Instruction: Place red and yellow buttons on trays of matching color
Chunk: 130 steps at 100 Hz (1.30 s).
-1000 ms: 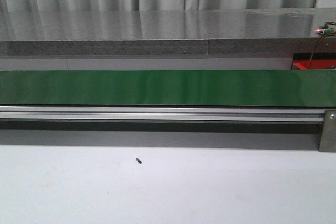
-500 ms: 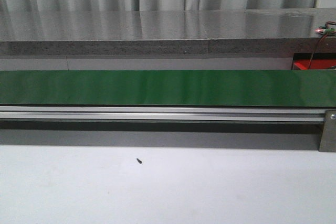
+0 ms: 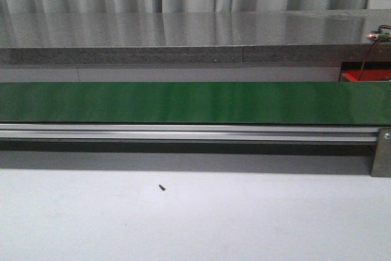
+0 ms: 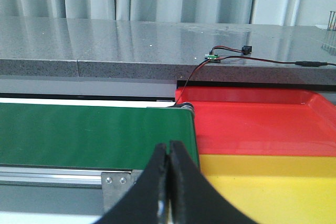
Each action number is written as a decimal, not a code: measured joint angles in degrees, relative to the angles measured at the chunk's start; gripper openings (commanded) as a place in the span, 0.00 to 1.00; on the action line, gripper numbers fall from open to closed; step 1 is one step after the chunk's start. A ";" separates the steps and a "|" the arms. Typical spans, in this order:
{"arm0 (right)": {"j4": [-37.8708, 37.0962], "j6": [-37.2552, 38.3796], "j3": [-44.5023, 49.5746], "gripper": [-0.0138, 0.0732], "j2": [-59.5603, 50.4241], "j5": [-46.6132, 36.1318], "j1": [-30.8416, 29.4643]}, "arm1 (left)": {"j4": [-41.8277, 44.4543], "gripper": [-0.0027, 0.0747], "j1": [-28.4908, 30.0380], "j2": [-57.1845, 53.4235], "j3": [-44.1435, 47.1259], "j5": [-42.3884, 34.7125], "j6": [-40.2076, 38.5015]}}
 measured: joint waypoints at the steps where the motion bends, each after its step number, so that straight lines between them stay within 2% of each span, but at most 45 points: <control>1: 0.00 0.00 0.00 0.02 0.00 0.00 0.00 | 0.00 0.84 0.31 0.31 -0.13 0.27 -0.01; 21: 0.00 0.00 0.00 0.02 0.00 0.00 0.00 | -3.05 0.84 9.26 9.13 -3.25 4.07 -0.48; 40: 0.00 0.00 0.00 0.02 0.00 0.00 0.00 | -4.13 0.84 13.80 18.12 -5.86 7.19 -0.62; 84: 0.00 0.00 0.00 0.02 0.00 0.00 0.00 | -4.77 0.84 14.49 37.60 -11.74 5.89 -1.59; 130: 0.00 0.00 0.00 0.02 0.00 0.00 0.00 | -5.40 0.83 14.49 45.13 -14.00 1.08 -1.68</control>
